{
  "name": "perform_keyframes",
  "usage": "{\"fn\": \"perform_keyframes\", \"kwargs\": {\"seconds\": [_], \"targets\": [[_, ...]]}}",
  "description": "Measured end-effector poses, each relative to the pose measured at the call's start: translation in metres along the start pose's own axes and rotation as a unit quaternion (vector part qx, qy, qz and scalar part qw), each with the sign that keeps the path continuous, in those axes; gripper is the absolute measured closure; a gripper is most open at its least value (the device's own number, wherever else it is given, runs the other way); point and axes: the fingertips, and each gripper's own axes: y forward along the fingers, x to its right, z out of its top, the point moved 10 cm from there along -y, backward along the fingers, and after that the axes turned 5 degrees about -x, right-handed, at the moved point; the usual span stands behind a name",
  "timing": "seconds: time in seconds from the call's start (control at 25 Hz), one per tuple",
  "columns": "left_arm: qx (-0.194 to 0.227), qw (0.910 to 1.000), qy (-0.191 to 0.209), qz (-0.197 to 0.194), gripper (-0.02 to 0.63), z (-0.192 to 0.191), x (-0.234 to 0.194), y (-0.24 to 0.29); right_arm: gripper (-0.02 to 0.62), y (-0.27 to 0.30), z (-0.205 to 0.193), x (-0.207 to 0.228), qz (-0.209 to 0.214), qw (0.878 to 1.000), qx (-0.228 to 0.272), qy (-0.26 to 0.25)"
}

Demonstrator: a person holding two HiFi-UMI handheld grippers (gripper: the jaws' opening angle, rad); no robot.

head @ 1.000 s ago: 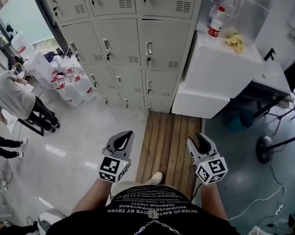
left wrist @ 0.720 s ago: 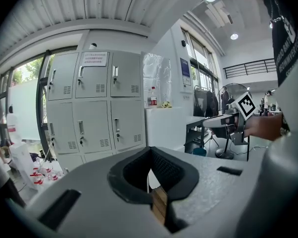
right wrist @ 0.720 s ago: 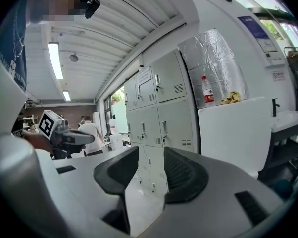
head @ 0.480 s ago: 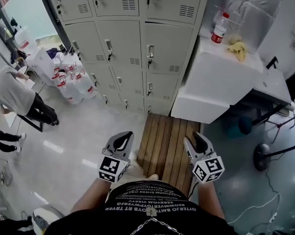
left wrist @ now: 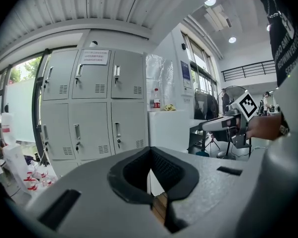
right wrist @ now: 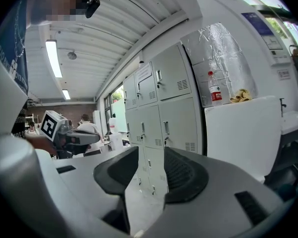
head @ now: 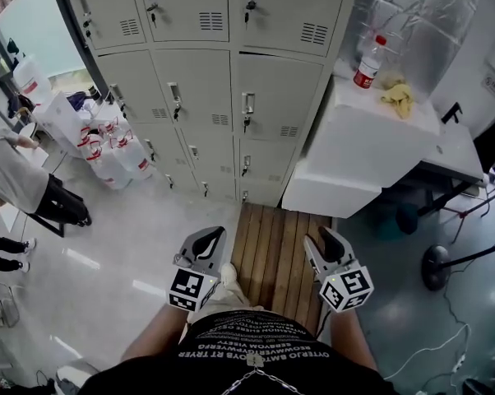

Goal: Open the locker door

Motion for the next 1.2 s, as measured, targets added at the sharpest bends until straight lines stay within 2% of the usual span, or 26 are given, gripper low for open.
{"fn": "perform_keyframes", "kwargs": {"seconds": [0.28,0.56,0.84,1.2], "targets": [[0.014,0.9997,0.004,-0.018,0.614,0.024,-0.041,0.055,0.454,0.053,0.019,0.016,-0.002,1.000,-0.010,0.001],[0.013,0.9993,0.006,-0.036,0.614,0.034,-0.083,0.095,0.454,0.099,0.039,0.026,-0.010,1.000,-0.013,0.004],[0.019,0.9986,0.012,-0.048,0.614,0.040,-0.128,0.117,0.454,0.138,0.059,0.028,-0.031,0.999,-0.004,0.007],[0.024,0.9977,0.010,-0.063,0.614,0.045,-0.187,0.125,0.454,0.199,0.084,0.006,-0.021,1.000,-0.006,0.005]]}}
